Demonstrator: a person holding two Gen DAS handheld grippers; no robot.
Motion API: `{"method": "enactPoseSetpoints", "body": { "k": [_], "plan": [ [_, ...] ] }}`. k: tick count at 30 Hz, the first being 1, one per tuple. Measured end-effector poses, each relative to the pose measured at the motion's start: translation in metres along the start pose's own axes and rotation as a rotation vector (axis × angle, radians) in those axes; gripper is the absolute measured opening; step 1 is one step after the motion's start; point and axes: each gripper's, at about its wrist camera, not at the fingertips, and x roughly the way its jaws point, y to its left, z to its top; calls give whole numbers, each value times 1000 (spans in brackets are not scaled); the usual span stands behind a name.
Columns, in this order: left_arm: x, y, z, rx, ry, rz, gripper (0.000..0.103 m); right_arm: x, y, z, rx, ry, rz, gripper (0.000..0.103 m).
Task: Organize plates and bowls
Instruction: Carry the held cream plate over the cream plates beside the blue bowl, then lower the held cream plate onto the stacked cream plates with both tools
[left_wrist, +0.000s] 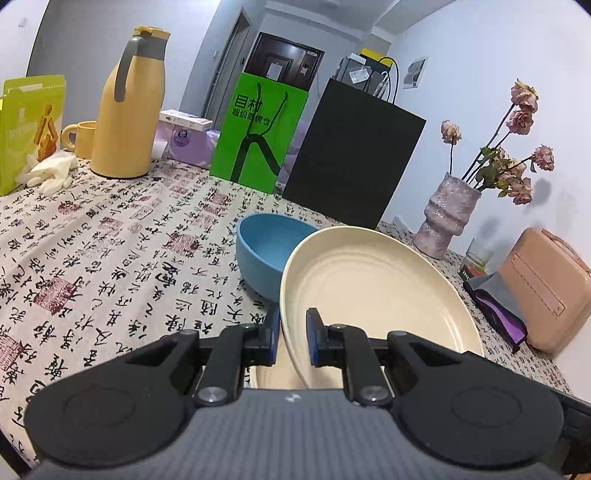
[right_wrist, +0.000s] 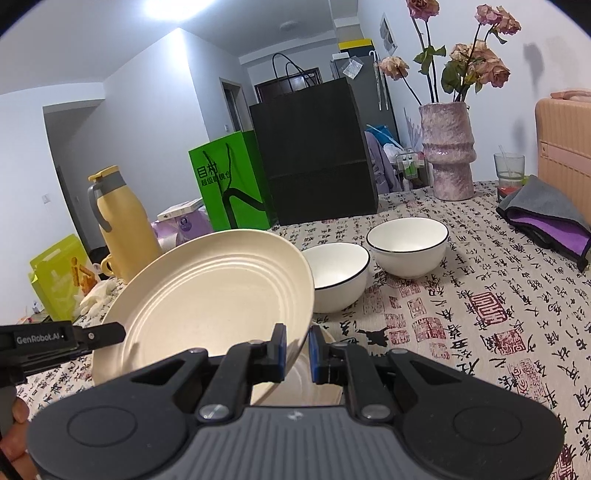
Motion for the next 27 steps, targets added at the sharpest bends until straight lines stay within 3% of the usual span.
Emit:
{"method": "enactPoseSetpoints", "body": {
  "k": [27],
  "plan": [
    [19, 7, -19, 10, 103, 17, 15, 17, -5, -13, -2, 77, -35, 12]
  ]
}}
